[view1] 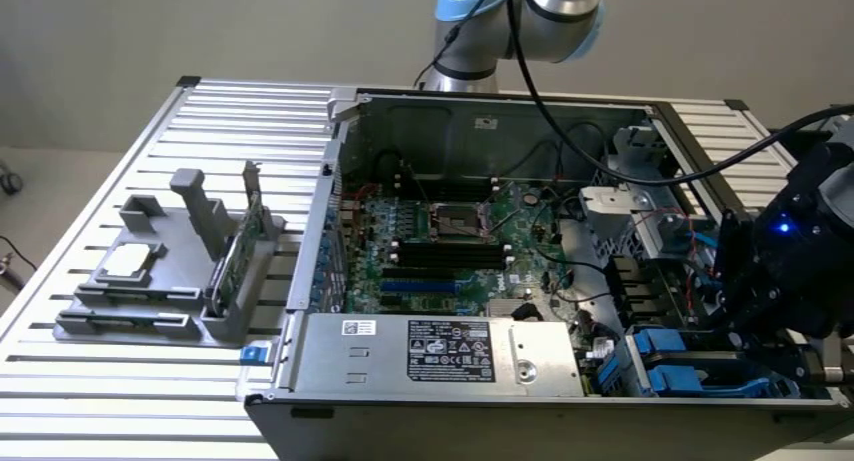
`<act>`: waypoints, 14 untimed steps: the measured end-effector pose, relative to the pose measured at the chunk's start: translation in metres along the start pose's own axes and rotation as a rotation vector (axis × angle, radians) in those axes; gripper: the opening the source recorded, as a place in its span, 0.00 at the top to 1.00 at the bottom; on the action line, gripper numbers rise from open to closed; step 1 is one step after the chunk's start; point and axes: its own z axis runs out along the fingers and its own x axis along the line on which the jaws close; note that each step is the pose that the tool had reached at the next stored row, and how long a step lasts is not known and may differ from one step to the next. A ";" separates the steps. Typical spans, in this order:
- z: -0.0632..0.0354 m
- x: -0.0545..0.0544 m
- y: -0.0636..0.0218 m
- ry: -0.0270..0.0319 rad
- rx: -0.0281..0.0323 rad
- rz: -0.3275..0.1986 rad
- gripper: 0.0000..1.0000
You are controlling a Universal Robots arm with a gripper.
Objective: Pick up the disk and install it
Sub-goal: 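Insert the first disk wire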
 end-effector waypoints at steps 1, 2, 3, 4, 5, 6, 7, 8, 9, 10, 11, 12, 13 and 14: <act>0.0000 0.000 -0.0002 -0.0001 -0.0009 0.000 0.84; 0.0000 0.000 -0.0005 -0.0001 -0.0017 0.001 0.84; -0.0001 0.000 -0.0009 -0.0002 -0.0024 0.001 0.84; -0.0001 0.000 -0.0014 -0.0003 -0.0030 0.002 0.84; -0.0002 0.000 -0.0019 -0.0004 -0.0035 0.002 0.84; -0.0003 0.000 -0.0023 -0.0007 -0.0040 0.003 0.84; -0.0003 0.000 -0.0024 -0.0008 -0.0045 0.004 0.84; -0.0002 0.000 -0.0024 -0.0009 -0.0049 0.005 0.84; -0.0002 0.001 -0.0024 -0.0009 -0.0052 0.005 0.84; -0.0002 0.001 -0.0025 -0.0010 -0.0056 0.006 0.84; -0.0002 0.001 -0.0026 -0.0011 -0.0060 0.007 0.84; -0.0001 0.002 -0.0026 -0.0012 -0.0065 0.007 0.84; -0.0001 0.002 -0.0026 -0.0012 -0.0070 0.007 0.84; 0.0001 0.002 -0.0026 -0.0010 -0.0075 0.007 0.84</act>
